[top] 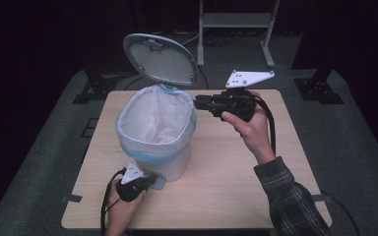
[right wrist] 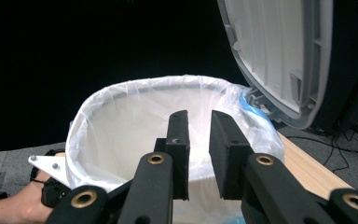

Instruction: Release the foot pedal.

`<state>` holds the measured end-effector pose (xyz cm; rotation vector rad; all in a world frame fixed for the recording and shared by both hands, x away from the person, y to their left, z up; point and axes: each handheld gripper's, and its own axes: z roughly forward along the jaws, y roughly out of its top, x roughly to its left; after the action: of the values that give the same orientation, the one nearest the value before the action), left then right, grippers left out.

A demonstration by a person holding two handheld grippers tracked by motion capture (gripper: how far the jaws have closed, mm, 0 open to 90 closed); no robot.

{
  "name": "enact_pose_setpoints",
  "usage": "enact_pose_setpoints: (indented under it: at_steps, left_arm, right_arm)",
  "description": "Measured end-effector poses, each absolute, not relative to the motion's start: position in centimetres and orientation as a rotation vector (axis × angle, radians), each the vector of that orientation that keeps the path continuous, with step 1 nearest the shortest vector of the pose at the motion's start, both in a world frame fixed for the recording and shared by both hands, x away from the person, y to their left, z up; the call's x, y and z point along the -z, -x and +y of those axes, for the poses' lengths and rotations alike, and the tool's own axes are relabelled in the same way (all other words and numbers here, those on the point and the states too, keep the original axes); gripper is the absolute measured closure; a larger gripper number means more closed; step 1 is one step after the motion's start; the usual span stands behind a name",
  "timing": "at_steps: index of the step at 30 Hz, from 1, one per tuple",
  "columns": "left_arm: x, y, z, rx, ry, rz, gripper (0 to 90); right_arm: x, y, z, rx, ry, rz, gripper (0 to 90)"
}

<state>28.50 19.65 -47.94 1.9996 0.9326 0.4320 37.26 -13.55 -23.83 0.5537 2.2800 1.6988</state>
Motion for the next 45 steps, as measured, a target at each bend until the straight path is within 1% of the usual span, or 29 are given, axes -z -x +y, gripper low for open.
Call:
enact_pose_setpoints:
  at_steps: [6, 10, 16, 22, 27, 32, 33, 37, 41, 45]
  left_arm:
    - [47.9, -28.6, 19.8, -0.418, -1.992, 0.933, 89.1]
    - [47.8, -28.5, 19.8, -0.419, -1.991, 0.934, 88.1]
    - [47.8, -28.5, 19.8, -0.414, -1.977, 0.936, 88.6]
    - [47.4, -28.3, 20.0, -0.417, -1.953, 0.928, 85.3]
    - [46.7, -27.7, 20.3, -0.42, -1.939, 0.913, 76.2]
    - [46.0, -26.8, 20.5, -0.411, -1.984, 0.909, 63.6]
    - [45.9, -26.7, 20.6, -0.409, -1.984, 0.911, 59.1]
    - [45.5, -26.2, 21.2, -0.405, -1.969, 0.927, 50.0]
    - [45.2, -25.9, 21.7, -0.406, -1.961, 0.938, 42.1]
    - [45.1, -25.6, 22.3, -0.414, -1.968, 0.948, 35.0]
  right_arm:
    - [24.4, -36.5, -14.8, -1.699, -0.566, 2.265, 70.8]
    - [25.4, -36.0, -15.9, -1.687, -0.588, 2.256, 68.5]
    - [26.8, -35.6, -17.4, -1.669, -0.623, 2.25, 66.9]
    - [27.8, -34.9, -18.8, -1.661, -0.655, 2.235, 65.2]
    - [28.8, -34.6, -19.7, -1.633, -0.675, 2.229, 61.1]
    - [29.8, -34.4, -20.5, -1.617, -0.706, 2.224, 57.7]
    - [30.3, -34.3, -20.8, -1.613, -0.717, 2.222, 56.2]
    - [31.3, -34.1, -21.4, -1.607, -0.745, 2.208, 51.7]
    - [32.8, -34.0, -22.0, -1.568, -0.788, 2.221, 46.8]
    - [34.6, -33.7, -22.8, -1.524, -0.831, 2.235, 44.0]
